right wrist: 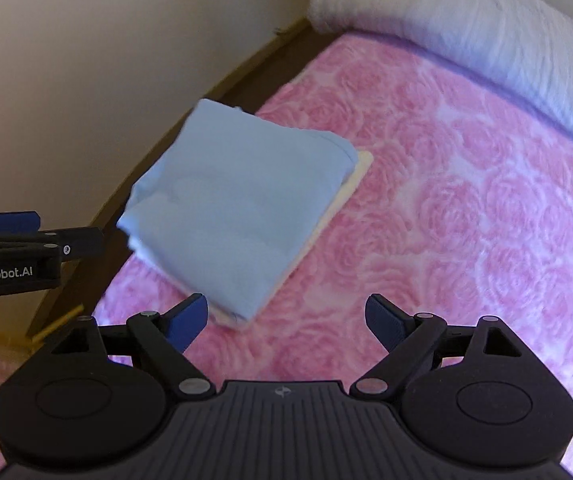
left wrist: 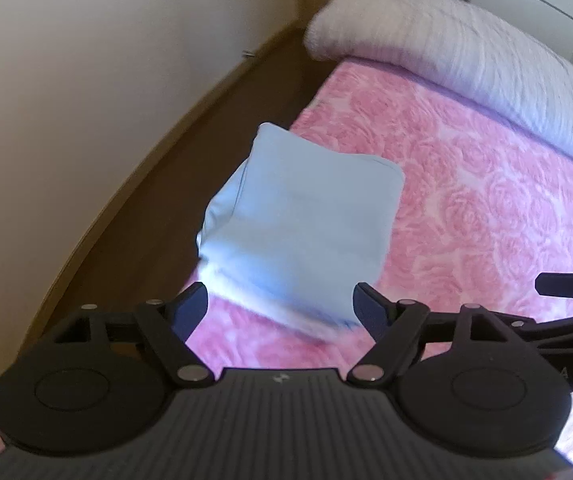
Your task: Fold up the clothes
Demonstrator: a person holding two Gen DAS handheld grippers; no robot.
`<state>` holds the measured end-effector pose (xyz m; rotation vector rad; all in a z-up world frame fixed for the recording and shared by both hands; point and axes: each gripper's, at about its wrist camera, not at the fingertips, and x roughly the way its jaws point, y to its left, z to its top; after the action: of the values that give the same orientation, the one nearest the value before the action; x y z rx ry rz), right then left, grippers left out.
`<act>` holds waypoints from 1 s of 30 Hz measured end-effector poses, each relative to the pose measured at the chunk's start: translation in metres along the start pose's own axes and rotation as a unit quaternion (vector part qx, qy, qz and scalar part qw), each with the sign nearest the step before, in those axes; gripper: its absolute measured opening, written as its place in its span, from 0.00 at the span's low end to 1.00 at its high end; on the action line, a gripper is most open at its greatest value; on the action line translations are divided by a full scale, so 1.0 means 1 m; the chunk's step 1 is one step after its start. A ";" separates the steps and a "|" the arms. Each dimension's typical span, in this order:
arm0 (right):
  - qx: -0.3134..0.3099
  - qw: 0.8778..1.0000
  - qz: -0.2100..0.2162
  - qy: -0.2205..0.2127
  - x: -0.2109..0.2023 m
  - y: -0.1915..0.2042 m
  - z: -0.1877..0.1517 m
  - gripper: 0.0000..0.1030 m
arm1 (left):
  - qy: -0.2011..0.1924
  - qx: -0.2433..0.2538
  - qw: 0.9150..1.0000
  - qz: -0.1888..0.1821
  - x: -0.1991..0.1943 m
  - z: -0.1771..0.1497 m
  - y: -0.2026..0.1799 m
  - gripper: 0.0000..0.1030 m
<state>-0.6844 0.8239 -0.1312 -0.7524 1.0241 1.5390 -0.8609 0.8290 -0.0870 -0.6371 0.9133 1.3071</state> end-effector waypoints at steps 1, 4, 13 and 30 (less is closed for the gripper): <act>-0.012 1.000 0.007 -0.003 -0.011 -0.005 -0.006 0.86 | -0.003 -0.011 1.000 0.007 -0.012 -0.009 -0.008 0.75; -0.047 0.998 0.025 -0.013 -0.044 -0.018 -0.023 0.86 | -0.012 -0.040 0.999 0.021 -0.047 -0.035 -0.035 0.76; -0.118 0.991 0.053 -0.027 -0.129 -0.059 -0.080 0.86 | -0.027 -0.114 0.992 0.046 -0.134 -0.110 -0.100 0.82; -0.157 0.985 0.061 -0.039 -0.165 -0.076 -0.097 0.86 | -0.030 -0.139 0.988 0.064 -0.143 -0.123 -0.122 0.88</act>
<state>-0.5808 0.6683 -0.0438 -0.8489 0.7897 1.8478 -0.7680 0.6296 -0.0412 -0.7582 0.7378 1.5773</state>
